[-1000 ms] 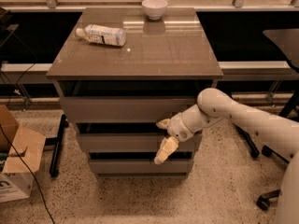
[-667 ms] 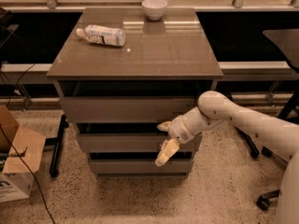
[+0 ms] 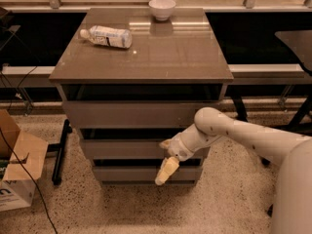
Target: Open bottom drawer
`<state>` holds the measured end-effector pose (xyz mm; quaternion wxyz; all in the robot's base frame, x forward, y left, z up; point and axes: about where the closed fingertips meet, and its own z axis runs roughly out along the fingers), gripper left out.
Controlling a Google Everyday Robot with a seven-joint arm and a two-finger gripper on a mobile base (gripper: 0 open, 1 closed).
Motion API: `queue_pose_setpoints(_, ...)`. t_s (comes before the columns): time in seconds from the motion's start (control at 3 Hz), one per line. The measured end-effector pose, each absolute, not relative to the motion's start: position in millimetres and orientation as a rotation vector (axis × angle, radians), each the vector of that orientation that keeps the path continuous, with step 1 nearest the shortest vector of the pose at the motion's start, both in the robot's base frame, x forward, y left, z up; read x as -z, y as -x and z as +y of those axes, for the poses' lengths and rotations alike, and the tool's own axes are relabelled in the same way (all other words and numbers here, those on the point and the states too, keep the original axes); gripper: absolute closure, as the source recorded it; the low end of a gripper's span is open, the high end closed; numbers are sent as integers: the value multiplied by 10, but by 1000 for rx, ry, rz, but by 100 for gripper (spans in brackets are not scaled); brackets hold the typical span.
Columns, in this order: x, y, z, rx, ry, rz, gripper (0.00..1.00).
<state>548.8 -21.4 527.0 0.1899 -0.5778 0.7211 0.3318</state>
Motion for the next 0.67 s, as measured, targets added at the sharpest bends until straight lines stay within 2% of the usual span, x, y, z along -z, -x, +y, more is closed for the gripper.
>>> queue_pose_setpoints(0.67, -4361, -5361, 19, -961, 1531, 2084, 0)
